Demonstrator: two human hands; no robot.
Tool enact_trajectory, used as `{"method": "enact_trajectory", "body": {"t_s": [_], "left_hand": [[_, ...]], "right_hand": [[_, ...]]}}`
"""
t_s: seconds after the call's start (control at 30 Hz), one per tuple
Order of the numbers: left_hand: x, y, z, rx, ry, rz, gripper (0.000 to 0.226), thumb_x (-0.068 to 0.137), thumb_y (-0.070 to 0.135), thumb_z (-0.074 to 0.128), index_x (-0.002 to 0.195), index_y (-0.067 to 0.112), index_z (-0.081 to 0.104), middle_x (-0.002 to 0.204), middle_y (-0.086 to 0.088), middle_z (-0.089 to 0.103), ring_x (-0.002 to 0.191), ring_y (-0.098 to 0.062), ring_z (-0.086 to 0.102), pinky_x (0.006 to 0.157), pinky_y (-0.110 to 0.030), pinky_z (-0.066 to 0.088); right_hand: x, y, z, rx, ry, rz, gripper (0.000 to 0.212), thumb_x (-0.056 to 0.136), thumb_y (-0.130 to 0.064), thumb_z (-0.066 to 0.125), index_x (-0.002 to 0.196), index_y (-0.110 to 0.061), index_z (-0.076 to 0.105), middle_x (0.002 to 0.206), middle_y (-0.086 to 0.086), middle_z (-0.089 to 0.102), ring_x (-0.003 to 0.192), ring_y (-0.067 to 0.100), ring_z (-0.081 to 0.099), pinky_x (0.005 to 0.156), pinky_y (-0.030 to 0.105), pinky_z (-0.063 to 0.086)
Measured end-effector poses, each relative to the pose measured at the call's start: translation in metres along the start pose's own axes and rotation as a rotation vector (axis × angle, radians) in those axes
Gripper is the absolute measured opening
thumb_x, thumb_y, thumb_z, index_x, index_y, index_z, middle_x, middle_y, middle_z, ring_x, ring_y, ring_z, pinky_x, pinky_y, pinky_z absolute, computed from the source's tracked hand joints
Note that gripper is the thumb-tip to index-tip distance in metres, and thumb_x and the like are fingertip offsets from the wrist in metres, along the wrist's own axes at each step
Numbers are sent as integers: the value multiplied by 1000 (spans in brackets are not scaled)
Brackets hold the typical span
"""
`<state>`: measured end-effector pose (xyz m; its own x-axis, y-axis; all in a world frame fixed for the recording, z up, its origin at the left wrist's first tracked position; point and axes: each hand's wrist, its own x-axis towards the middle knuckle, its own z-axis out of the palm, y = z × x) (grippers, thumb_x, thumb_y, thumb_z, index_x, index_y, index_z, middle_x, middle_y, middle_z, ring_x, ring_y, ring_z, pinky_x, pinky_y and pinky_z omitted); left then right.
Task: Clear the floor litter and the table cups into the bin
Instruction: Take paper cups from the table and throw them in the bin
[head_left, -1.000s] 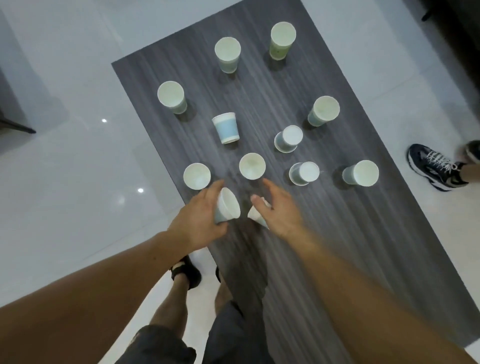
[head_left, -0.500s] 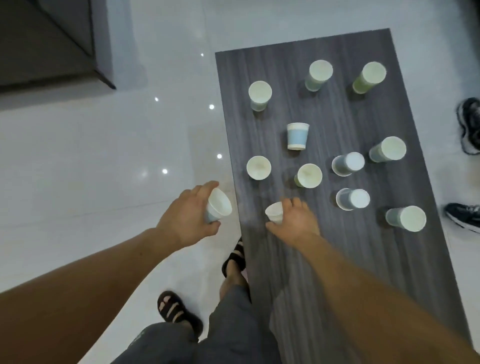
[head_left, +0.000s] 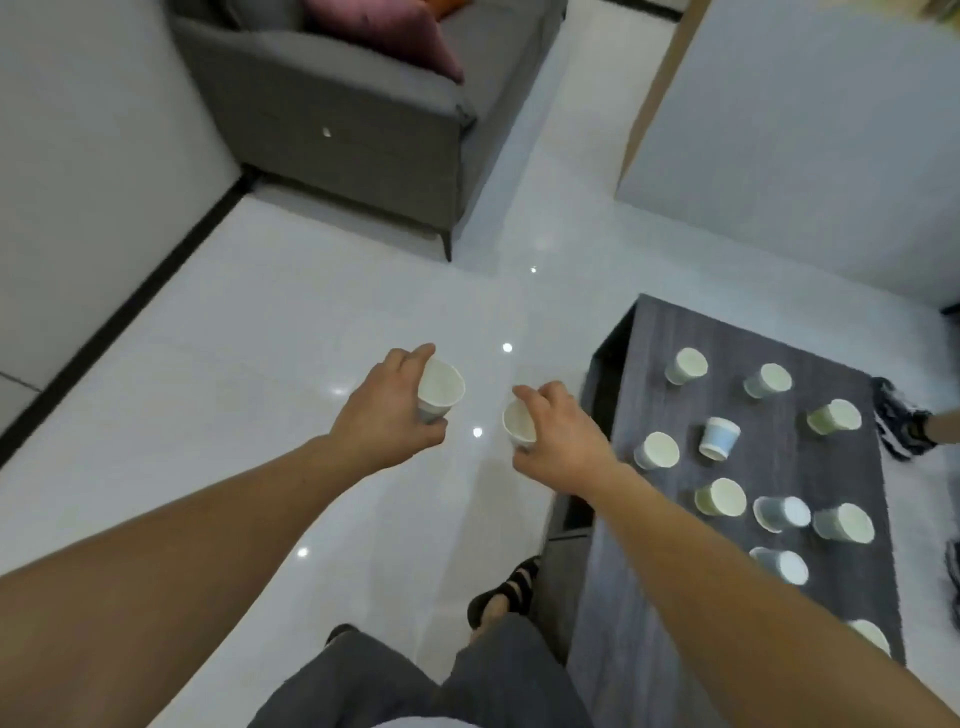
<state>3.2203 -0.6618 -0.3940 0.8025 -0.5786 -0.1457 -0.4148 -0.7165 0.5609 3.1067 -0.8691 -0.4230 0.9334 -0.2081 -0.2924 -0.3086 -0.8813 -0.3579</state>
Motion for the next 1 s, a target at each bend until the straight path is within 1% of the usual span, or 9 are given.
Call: {"method": "enact_trajectory", "body": {"t_s": [0.1, 0.2, 0.33, 0.43, 0.57, 0.67, 0.73, 0.9, 1.0], "left_hand": [[-41, -45, -49, 16, 114, -80, 88, 74, 42, 72, 146, 25, 25, 135, 1, 40, 120, -22, 43, 91, -35, 44], [-88, -88, -94, -29, 220, -198, 89, 72, 38, 74, 146, 25, 26, 137, 0, 38, 119, -22, 46, 94, -35, 45], [-158, -135, -138, -57, 361, -414, 89, 73, 32, 74, 147, 26, 25, 137, 1, 34, 113, -23, 50, 87, -28, 44], [-213, -153, -153, -63, 490, -592, 88, 74, 30, 74, 147, 26, 24, 136, 0, 33, 112, -25, 50, 87, -29, 45], [-286, -159, -154, -70, 646, -812, 86, 76, 28, 72, 146, 26, 24, 134, -3, 33, 109, -26, 51, 86, -28, 44], [-338, -153, -143, -81, 756, -974, 86, 76, 29, 72, 146, 28, 22, 132, -2, 30, 110, -25, 50, 88, -32, 47], [-372, -144, -131, -69, 813, -1068, 87, 76, 31, 72, 147, 29, 21, 132, 0, 30, 110, -24, 49, 88, -31, 46], [-463, -121, -103, -79, 916, -1296, 89, 76, 34, 74, 146, 30, 21, 132, 1, 30, 112, -24, 49, 90, -33, 47], [-520, -111, -92, -82, 976, -1399, 88, 76, 33, 74, 146, 29, 22, 133, 0, 31, 113, -25, 49, 91, -34, 48]], "right_hand": [[12, -72, 1, -70, -18, -129, 76, 80, -34, 66, 146, -23, 30, 138, 1, 30, 119, 23, 43, 90, 38, 50], [26, -146, 6, -119, -32, -298, 76, 82, -35, 65, 147, -18, 30, 142, 0, 28, 123, 23, 40, 91, 38, 49], [40, -236, 13, -170, -63, -549, 78, 83, -37, 63, 148, -20, 26, 143, -1, 29, 125, 23, 40, 93, 36, 48], [41, -289, 22, -228, -110, -745, 77, 84, -38, 62, 149, -27, 24, 142, -2, 30, 123, 22, 40, 93, 35, 48], [28, -349, 39, -296, -180, -1005, 72, 84, -39, 60, 148, -32, 27, 140, -1, 32, 121, 23, 42, 91, 35, 49], [8, -388, 57, -321, -250, -1165, 71, 84, -41, 60, 147, -31, 29, 140, -1, 32, 121, 23, 42, 92, 35, 48], [-12, -412, 72, -320, -287, -1264, 70, 84, -42, 60, 146, -30, 30, 140, -1, 32, 121, 22, 42, 91, 35, 48], [-85, -463, 114, -328, -382, -1491, 71, 83, -42, 60, 146, -29, 31, 139, -1, 33, 120, 22, 42, 90, 35, 49], [-137, -489, 137, -344, -414, -1606, 71, 83, -41, 61, 147, -28, 30, 140, -1, 33, 120, 23, 42, 90, 35, 49]]}}
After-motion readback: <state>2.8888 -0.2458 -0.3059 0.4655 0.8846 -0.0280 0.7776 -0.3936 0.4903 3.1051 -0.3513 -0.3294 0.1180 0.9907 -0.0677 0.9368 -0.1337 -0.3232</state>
